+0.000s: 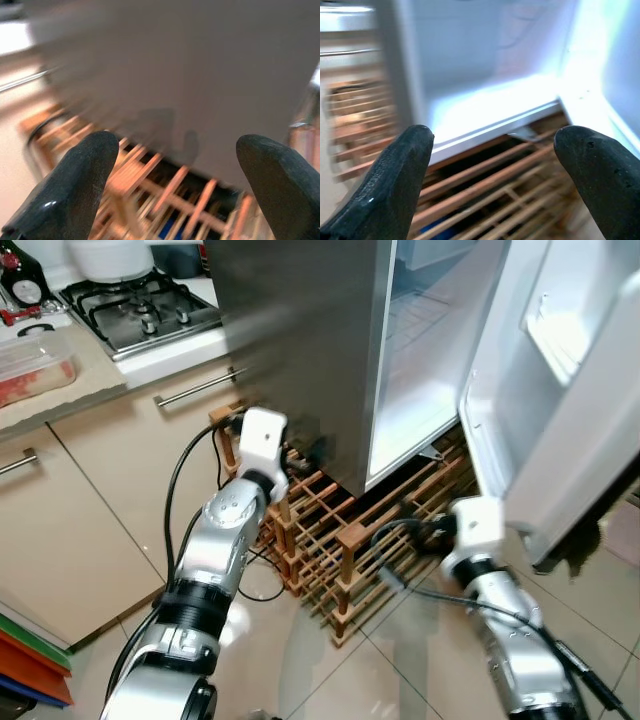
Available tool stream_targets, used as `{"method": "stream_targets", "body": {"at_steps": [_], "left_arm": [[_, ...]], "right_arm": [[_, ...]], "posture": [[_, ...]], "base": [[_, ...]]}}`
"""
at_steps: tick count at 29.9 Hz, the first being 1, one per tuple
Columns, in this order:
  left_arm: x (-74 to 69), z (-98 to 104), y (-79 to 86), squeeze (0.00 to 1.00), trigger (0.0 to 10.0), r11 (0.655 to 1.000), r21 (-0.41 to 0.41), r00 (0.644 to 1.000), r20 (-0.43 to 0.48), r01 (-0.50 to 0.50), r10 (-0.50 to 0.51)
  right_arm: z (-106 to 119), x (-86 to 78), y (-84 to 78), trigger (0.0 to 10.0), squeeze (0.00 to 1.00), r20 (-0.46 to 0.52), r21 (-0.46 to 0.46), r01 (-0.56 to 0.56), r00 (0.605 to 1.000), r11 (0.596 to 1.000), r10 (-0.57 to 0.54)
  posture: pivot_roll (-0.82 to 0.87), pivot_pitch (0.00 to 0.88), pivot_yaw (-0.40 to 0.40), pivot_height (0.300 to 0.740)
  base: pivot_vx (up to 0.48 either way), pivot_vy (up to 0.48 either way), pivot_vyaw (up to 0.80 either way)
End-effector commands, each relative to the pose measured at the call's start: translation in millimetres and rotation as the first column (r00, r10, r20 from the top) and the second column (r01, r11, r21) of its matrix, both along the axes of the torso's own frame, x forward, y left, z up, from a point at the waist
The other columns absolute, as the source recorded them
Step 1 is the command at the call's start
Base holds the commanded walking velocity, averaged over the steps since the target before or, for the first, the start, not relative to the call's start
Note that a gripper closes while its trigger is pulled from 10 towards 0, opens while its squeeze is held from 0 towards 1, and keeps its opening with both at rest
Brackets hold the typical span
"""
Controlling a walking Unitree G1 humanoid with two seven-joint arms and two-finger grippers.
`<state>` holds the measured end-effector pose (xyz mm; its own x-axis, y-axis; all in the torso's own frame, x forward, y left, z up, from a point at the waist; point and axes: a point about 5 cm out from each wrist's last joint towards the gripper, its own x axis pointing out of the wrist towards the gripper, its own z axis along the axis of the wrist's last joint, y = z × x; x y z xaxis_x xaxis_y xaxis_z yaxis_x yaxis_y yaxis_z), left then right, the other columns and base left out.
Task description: Restocking fridge
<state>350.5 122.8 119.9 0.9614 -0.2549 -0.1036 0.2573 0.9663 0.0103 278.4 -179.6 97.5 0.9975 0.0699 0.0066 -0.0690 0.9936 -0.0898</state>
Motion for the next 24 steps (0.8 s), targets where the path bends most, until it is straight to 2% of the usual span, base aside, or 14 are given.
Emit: {"method": "stream_targets", "body": {"at_steps": [1, 7, 8, 9, 11, 18, 19, 23, 24], "left_arm": [[-0.6, -4.0, 1.9, 0.0, 10.0, 1.0, 0.007, 1.0, -0.001, -0.026, 0.026], [-0.3, -8.5, 0.5, 0.0, 10.0, 0.999, 0.025, 0.999, 0.008, -0.043, 0.042], [0.3, -8.9, -0.2, 0.0, 10.0, 0.999, 0.022, 0.999, 0.007, -0.044, 0.044], [0.3, -8.9, -0.2, 0.0, 10.0, 0.999, 0.022, 0.999, 0.007, -0.044, 0.044], [0.7, -9.5, -0.6, 0.0, 10.0, 0.999, 0.025, 0.999, 0.007, -0.047, 0.046], [1.2, -14.5, -2.0, 0.0, 10.0, 0.999, 0.028, 0.999, -0.002, -0.046, 0.046], [1.2, -14.5, -2.0, 0.0, 10.0, 0.999, 0.028, 0.999, -0.002, -0.046, 0.046], [0.9, -15.1, -4.2, 0.0, 10.0, 0.999, 0.021, 0.999, 0.002, -0.04, 0.04], [0.9, -15.2, -4.3, 0.0, 10.0, 0.999, 0.019, 0.999, 0.002, -0.04, 0.04]], "right_arm": [[5.3, 2.2, -9.9, 10.0, 0.0, 0.033, -0.013, 0.06, 0.998, 0.998, -0.06], [8.3, 3.5, -26.5, 10.0, 0.0, 0.057, -0.051, 0.137, 0.989, 0.989, -0.134], [8.7, 2.1, -41.4, 10.0, 0.0, 0.063, -0.082, 0.2, 0.979, 0.976, -0.195], [8.7, 2.1, -41.4, 10.0, 0.0, 0.063, -0.082, 0.2, 0.979, 0.976, -0.195], [9.1, 0.9, -54.1, 10.0, 0.0, 0.066, -0.105, 0.249, 0.968, 0.963, -0.243], [13.7, -6.9, -109.6, 10.0, 0.0, 0.08, -0.164, 0.425, 0.905, 0.89, -0.418], [13.7, -6.9, -109.6, 10.0, 0.0, 0.08, -0.164, 0.425, 0.905, 0.89, -0.418], [23.0, -9.3, -133.5, 10.0, 0.0, 0.113, -0.188, 0.488, 0.873, 0.853, -0.474], [24.8, -8.8, -134.7, 10.0, 0.0, 0.12, -0.187, 0.49, 0.871, 0.851, -0.476]], "posture": [[-0.04, 0.006, 0.053, 0.736], [-0.05, 0.012, 0.058, 0.736], [-0.05, 0.012, 0.058, 0.736], [-0.05, 0.012, 0.058, 0.736], [-0.05, 0.013, 0.061, 0.736], [-0.06, 0.015, 0.064, 0.736], [-0.06, 0.015, 0.064, 0.736], [-0.06, 0.017, 0.065, 0.736], [-0.06, 0.017, 0.065, 0.736]], "base": [[0.0, 0.0, 0.0], [0.0, 0.0, 0.0], [0.0, 0.0, 0.0], [0.0, 0.0, 0.0], [0.0, 0.0, 0.0], [0.0, 0.0, 0.0], [0.0, 0.0, 0.0], [0.0, 0.0, 0.0], [0.0, 0.0, 0.0]]}}
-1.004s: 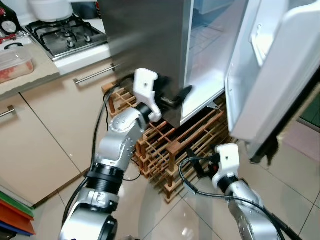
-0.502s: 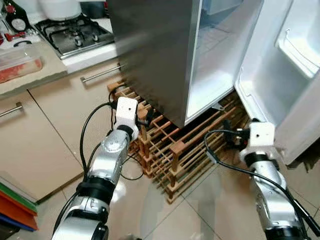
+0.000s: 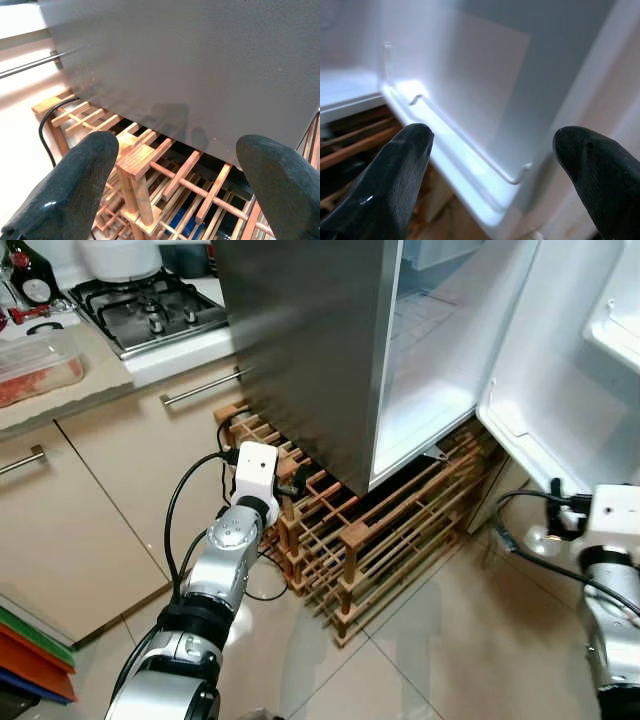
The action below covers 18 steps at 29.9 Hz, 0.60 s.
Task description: Restocking fridge
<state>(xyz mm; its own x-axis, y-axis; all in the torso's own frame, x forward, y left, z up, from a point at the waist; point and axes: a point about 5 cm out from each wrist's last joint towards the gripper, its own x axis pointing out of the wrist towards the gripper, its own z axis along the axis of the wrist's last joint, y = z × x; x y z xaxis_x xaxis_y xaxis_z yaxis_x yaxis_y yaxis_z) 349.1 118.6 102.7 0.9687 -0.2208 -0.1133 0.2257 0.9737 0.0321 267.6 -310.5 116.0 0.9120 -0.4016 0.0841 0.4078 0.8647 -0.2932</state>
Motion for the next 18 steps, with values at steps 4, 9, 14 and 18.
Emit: {"method": "stream_targets", "body": {"at_steps": [4, 9, 14, 18], "left_arm": [[2.4, 1.6, 0.5, 0.0, 10.0, 1.0, -0.009, 1.0, 0.006, -0.012, 0.012], [2.9, 0.6, 1.3, 0.0, 10.0, 1.0, -0.009, 1.0, 0.004, -0.02, 0.02], [2.5, 3.4, -3.6, 0.0, 10.0, 0.998, -0.064, 1.0, 0.015, 0.004, -0.003], [2.5, 11.0, -1.8, 0.0, 10.0, 0.997, -0.072, 0.997, 0.07, -0.012, 0.017]], "right_arm": [[10.2, 8.7, 11.0, 10.0, 0.0, 0.07, 0.043, -0.054, 0.996, 0.998, 0.051], [1.3, 19.6, 67.9, 10.0, 0.0, 0.104, 0.214, -0.237, 0.97, 0.948, 0.219], [-10.0, 24.4, 130.0, 10.0, 0.0, 0.115, 0.301, -0.418, 0.908, 0.857, 0.402], [-13.1, 29.0, 157.2, 10.0, 0.0, 0.128, 0.345, -0.469, 0.882, 0.813, 0.454]], "posture": [[-0.06, 0.017, 0.065, 0.736], [-0.06, 0.017, 0.063, 0.736], [-0.05, 0.015, 0.062, 0.736], [-0.05, 0.015, 0.059, 0.736]], "base": [[0.0, 0.0, 0.0], [0.0, 0.0, 0.0], [0.0, 0.0, 0.32], [0.0, 0.0, 0.5]]}}
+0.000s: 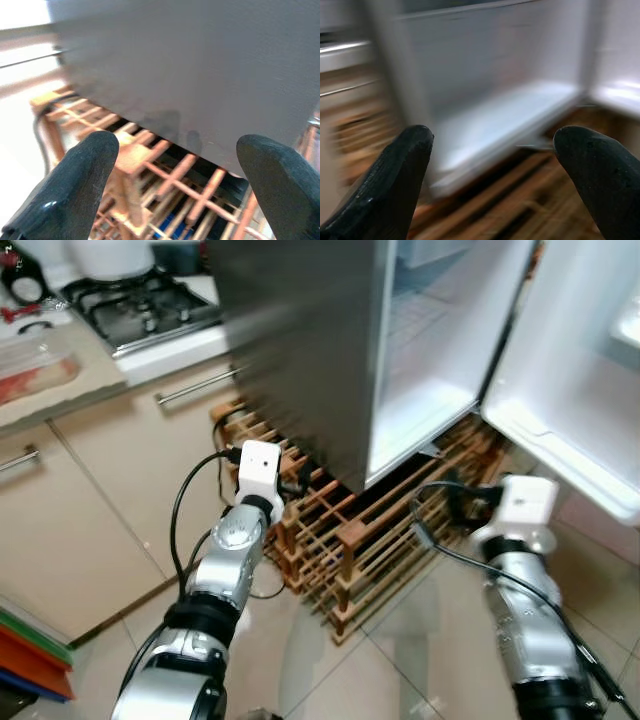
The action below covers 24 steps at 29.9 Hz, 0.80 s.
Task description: Restocking fridge
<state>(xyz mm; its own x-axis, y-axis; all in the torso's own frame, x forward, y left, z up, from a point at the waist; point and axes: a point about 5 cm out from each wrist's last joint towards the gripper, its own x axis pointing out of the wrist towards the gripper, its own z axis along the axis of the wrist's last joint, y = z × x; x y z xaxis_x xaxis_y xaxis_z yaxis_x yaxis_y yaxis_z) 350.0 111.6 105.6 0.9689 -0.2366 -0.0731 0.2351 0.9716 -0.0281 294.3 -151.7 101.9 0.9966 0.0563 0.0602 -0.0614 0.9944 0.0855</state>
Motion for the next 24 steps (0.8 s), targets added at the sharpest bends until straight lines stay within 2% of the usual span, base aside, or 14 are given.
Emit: {"method": "stream_targets", "body": {"at_steps": [1, 4, 8, 14, 24], "left_arm": [[2.1, 9.6, 5.2, 0.0, 10.0, 1.0, -0.002, 0.998, 0.052, -0.028, 0.028], [3.3, 14.8, 5.0, 0.0, 10.0, 0.999, -0.027, 0.997, 0.069, -0.043, 0.045], [3.3, 18.2, 3.9, 0.0, 10.0, 0.998, -0.028, 0.995, 0.088, -0.055, 0.057], [1.6, 13.8, -1.3, 0.0, 10.0, 0.999, -0.018, 0.997, 0.067, -0.035, 0.036], [-1.6, 15.9, -5.3, 0.0, 10.0, 1.0, 0.016, 0.995, 0.094, -0.014, 0.012]], "right_arm": [[2.2, 3.9, 1.9, 10.0, 0.0, 0.0, -0.005, -0.011, 1.0, 1.0, 0.011], [5.1, 7.3, 9.4, 10.0, 0.0, 0.002, 0.002, -0.055, 0.998, 0.998, 0.055], [3.6, 6.0, 8.4, 10.0, 0.0, -0.005, -0.01, -0.085, 0.996, 0.996, 0.085], [-2.4, 3.7, 6.3, 10.0, 0.0, -0.023, -0.006, -0.093, 0.995, 0.996, 0.092], [-8.0, 2.7, 7.6, 10.0, 0.0, -0.031, 0.006, -0.099, 0.995, 0.995, 0.099]], "posture": [[-0.05, 0.015, 0.058, 0.74], [-0.04, 0.015, 0.051, 0.74], [-0.04, 0.015, 0.045, 0.74], [-0.03, 0.009, 0.041, 0.74], [-0.01, 0.0, 0.035, 0.74]], "base": [[0.0, 0.0, 0.48], [0.0, 0.296, 0.46], [0.0, 0.467, 0.32], [0.0, 0.0, 0.0], [0.0, 0.0, 0.0]]}}
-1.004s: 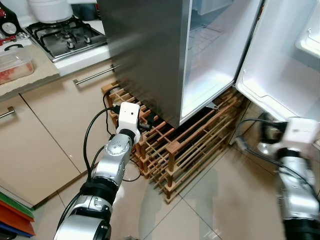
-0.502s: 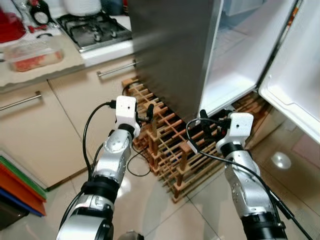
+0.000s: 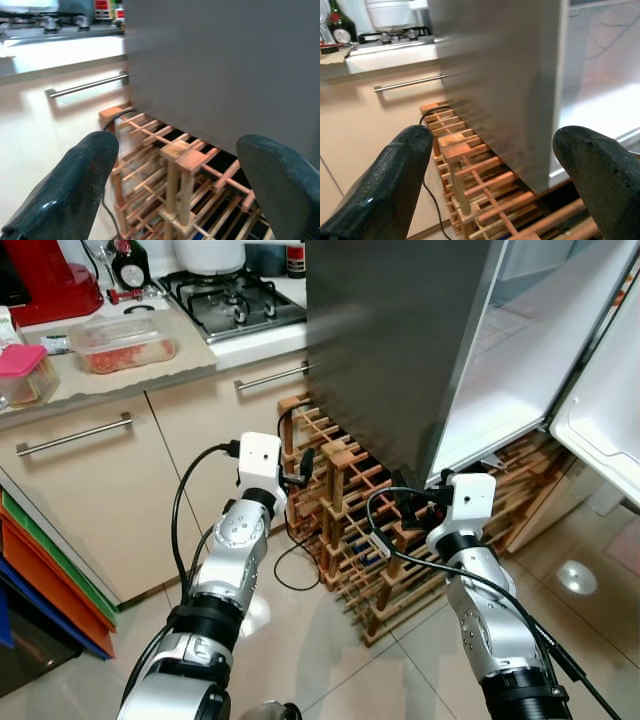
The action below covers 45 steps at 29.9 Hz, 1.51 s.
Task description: Restocking fridge
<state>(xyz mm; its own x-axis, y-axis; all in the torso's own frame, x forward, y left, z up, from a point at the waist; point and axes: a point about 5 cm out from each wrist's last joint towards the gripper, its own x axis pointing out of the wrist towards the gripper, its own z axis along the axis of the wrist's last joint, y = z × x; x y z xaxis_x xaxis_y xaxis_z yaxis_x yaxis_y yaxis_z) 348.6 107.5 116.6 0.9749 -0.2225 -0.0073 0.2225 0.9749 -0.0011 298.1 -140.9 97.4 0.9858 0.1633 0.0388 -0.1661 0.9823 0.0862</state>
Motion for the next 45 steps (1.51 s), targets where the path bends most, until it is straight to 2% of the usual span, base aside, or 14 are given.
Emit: {"method": "stream_targets", "body": {"at_steps": [1, 4, 9, 14, 17, 21, 25, 29, 36, 39, 43, 45], "left_arm": [[-0.2, 5.5, -1.9, 0.0, 10.0, 1.0, 0.002, 1.0, 0.025, 0.002, -0.002], [-0.1, 8.1, -3.7, 0.0, 10.0, 1.0, 0.0, 0.999, 0.036, 0.0, 0.0], [0.3, 10.7, -2.0, 0.0, 10.0, 0.998, -0.055, 0.999, 0.033, -0.025, 0.027], [0.4, 9.3, -1.7, 0.0, 10.0, 0.999, -0.039, 0.999, 0.023, -0.026, 0.027], [1.0, 8.4, 0.0, 0.0, 10.0, 0.999, -0.011, 0.999, 0.015, -0.031, 0.031], [0.8, 7.8, 2.4, 0.0, 10.0, 0.999, 0.015, 0.999, 0.013, -0.03, 0.03], [-1.4, 4.4, 17.5, 0.0, 10.0, 0.996, 0.068, 0.999, 0.001, -0.054, 0.054], [-2.7, 1.6, 24.0, 0.0, 10.0, 0.996, 0.048, 0.997, -0.021, -0.079, 0.08], [-4.8, -0.7, 21.4, 0.0, 10.0, 0.997, 0.027, 0.997, -0.035, -0.075, 0.076], [-9.3, -3.3, 27.6, 0.0, 10.0, 0.996, 0.065, 0.997, -0.022, -0.068, 0.069], [-29.2, -24.8, 62.7, 0.0, 10.0, 0.992, 0.105, 0.995, -0.052, -0.075, 0.081], [-35.2, -31.2, 68.8, 0.0, 10.0, 0.989, 0.127, 0.995, -0.056, -0.078, 0.085]], "right_arm": [[-4.0, -1.3, -3.3, 10.0, 0.0, -0.012, 0.005, 0.008, 1.0, 1.0, -0.008], [-4.7, -1.6, -2.9, 10.0, 0.0, -0.013, 0.003, 0.0, 1.0, 1.0, 0.0], [-3.9, -0.6, -3.4, 10.0, 0.0, -0.009, 0.002, 0.003, 1.0, 1.0, -0.003], [-5.7, 1.2, -8.7, 10.0, 0.0, -0.023, -0.001, 0.055, 0.998, 0.999, -0.055], [-7.5, 1.0, -16.3, 10.0, 0.0, -0.031, -0.008, 0.114, 0.993, 0.993, -0.115], [-8.0, -1.2, -18.7, 10.0, 0.0, -0.027, -0.014, 0.133, 0.991, 0.991, -0.133], [-12.5, -11.3, -25.0, 10.0, 0.0, -0.026, -0.023, 0.167, 0.986, 0.986, -0.167], [-16.0, -14.6, -26.0, 10.0, 0.0, -0.039, -0.019, 0.175, 0.984, 0.984, -0.176], [-13.7, -13.2, -22.0, 10.0, 0.0, -0.034, -0.009, 0.172, 0.984, 0.985, -0.172], [-11.8, -23.6, -27.7, 10.0, 0.0, -0.015, -0.041, 0.189, 0.982, 0.981, -0.19], [-24.9, -60.9, -47.8, 10.0, 0.0, 0.002, -0.185, 0.224, 0.974, 0.957, -0.228], [-29.5, -68.0, -52.2, 10.0, 0.0, -0.002, -0.211, 0.234, 0.971, 0.949, -0.24]], "posture": [[-0.01, 0.0, 0.032, 0.74], [-0.01, 0.0, 0.028, 0.74], [-0.01, 0.0, 0.028, 0.74], [-0.01, 0.0, 0.031, 0.74], [-0.02, 0.002, 0.036, 0.74], [-0.02, 0.003, 0.037, 0.74], [-0.02, 0.007, 0.039, 0.74], [-0.01, 0.011, 0.042, 0.74], [-0.02, 0.009, 0.041, 0.74], [-0.01, 0.007, 0.035, 0.74], [-0.02, 0.012, 0.04, 0.74], [-0.02, 0.01, 0.04, 0.74]], "base": [[0.0, 0.0, 0.0], [0.0, 0.0, 0.0], [0.0, 0.0, 0.0], [0.0, 0.449, 0.0], [0.0, 0.0, 0.0], [0.0, 0.0, 0.0], [0.0, 0.0, 0.0], [-0.069, 0.0, 0.0], [-0.372, 0.0, 0.0], [-0.25, 0.0, 0.0], [0.0, 0.0, 0.0], [0.0, 0.0, 0.0]]}}
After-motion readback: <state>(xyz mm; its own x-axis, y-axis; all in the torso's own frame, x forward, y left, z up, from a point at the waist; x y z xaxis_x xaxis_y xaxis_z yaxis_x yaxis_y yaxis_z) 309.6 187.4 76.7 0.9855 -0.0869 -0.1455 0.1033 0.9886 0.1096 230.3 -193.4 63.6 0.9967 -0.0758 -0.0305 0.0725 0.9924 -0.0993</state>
